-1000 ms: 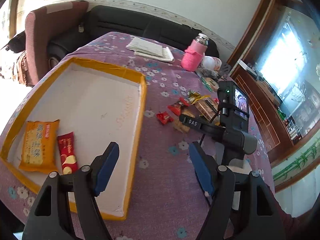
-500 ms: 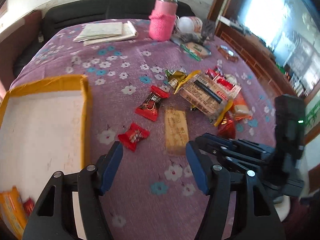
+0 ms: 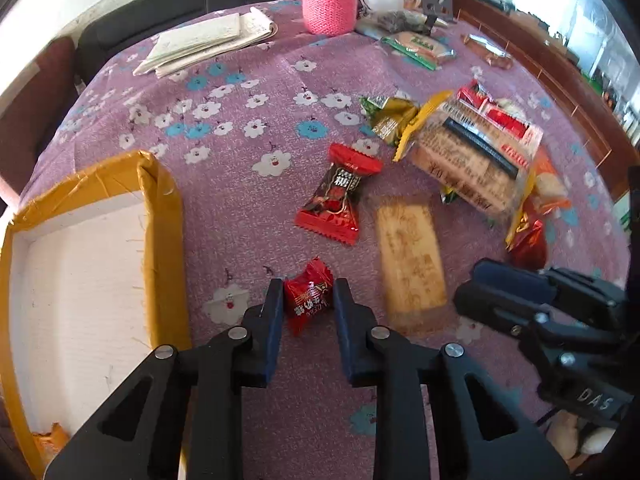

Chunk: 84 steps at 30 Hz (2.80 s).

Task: Organize snacks
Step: 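Grasp a red candy with left tool while right tool grasps a cracker bar, then drop the red candy and cracker bar into the tray, opening both tools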

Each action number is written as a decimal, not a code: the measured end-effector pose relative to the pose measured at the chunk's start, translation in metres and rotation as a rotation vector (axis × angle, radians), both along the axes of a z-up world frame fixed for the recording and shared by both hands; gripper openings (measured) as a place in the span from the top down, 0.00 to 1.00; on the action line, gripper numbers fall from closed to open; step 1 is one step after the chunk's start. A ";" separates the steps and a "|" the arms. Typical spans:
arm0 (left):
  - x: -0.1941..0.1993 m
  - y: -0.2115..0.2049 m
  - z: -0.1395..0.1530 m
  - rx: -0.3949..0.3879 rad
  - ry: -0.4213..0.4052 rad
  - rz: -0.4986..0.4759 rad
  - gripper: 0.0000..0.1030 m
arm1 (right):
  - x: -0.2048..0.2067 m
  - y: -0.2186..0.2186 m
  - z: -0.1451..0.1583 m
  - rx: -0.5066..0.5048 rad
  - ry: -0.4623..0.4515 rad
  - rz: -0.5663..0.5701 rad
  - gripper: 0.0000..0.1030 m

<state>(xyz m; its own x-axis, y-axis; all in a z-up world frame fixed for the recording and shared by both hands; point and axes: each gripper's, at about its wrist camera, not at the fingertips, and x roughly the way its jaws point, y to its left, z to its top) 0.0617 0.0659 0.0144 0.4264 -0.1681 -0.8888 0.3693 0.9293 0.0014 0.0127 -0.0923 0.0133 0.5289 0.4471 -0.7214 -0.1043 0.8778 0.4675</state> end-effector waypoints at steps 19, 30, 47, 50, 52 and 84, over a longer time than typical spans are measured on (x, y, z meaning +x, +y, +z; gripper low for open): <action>-0.090 0.060 0.064 -0.285 -0.159 0.133 0.83 | 0.005 0.013 0.003 -0.042 -0.012 0.018 0.48; -0.150 0.145 0.071 -0.380 -0.241 0.306 0.83 | 0.037 0.092 0.004 -0.515 0.011 -0.064 0.61; -0.145 0.214 0.058 -0.459 -0.236 0.471 0.83 | -0.033 0.123 0.079 -0.197 -0.121 0.148 0.67; -0.130 0.224 0.062 -0.441 -0.230 0.491 0.83 | -0.030 0.164 0.086 -0.139 -0.106 0.277 0.67; -0.114 0.232 0.060 -0.443 -0.207 0.513 0.83 | -0.023 0.190 0.079 -0.110 -0.067 0.346 0.67; -0.146 0.174 0.074 -0.626 -0.190 0.529 0.43 | -0.082 0.110 0.061 -0.051 -0.138 0.249 0.40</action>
<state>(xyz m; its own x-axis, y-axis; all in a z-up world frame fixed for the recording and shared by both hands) -0.0848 0.2402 0.0884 0.7207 -0.3420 -0.6030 -0.0698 0.8296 -0.5539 -0.0689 0.0176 0.0740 0.5023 0.5404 -0.6751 -0.3797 0.8392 0.3893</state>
